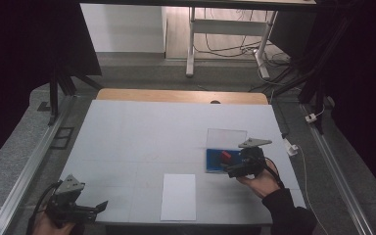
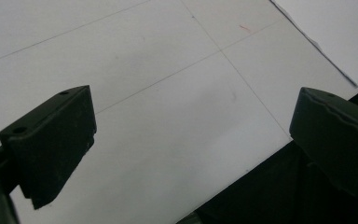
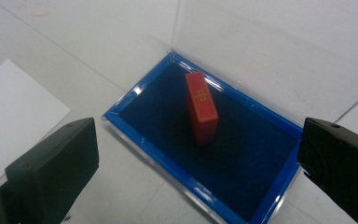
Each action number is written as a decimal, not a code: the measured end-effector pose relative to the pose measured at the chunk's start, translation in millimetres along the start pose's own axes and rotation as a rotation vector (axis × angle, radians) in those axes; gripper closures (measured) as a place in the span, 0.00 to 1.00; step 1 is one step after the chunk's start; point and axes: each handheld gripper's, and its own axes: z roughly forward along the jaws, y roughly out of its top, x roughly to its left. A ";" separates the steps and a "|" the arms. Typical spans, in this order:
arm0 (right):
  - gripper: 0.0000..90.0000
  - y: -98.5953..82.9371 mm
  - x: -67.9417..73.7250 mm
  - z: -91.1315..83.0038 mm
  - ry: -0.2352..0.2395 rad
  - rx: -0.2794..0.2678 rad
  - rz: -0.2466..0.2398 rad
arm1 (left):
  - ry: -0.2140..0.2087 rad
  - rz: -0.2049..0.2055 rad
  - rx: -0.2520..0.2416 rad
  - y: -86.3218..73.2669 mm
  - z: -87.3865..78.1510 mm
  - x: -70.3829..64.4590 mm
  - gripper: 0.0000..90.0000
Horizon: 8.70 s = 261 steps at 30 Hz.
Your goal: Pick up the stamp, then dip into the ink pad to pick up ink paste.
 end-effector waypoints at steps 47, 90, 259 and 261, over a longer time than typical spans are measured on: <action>0.89 21.8 -10.2 20.3 0.067 0.047 -0.175 | 0.002 0.012 0.011 0.6 1.3 -0.7 0.01; 0.89 23.7 -3.3 15.4 0.072 0.023 -0.145 | -0.007 0.012 0.004 0.1 0.4 -0.6 0.01; 0.89 16.1 -14.7 10.6 0.046 -0.014 -0.088 | -0.033 -0.014 -0.002 -0.7 -0.5 3.1 0.01; 0.89 16.2 -14.0 8.2 0.054 -0.022 -0.085 | -0.034 -0.015 -0.003 -0.7 -0.6 3.1 0.01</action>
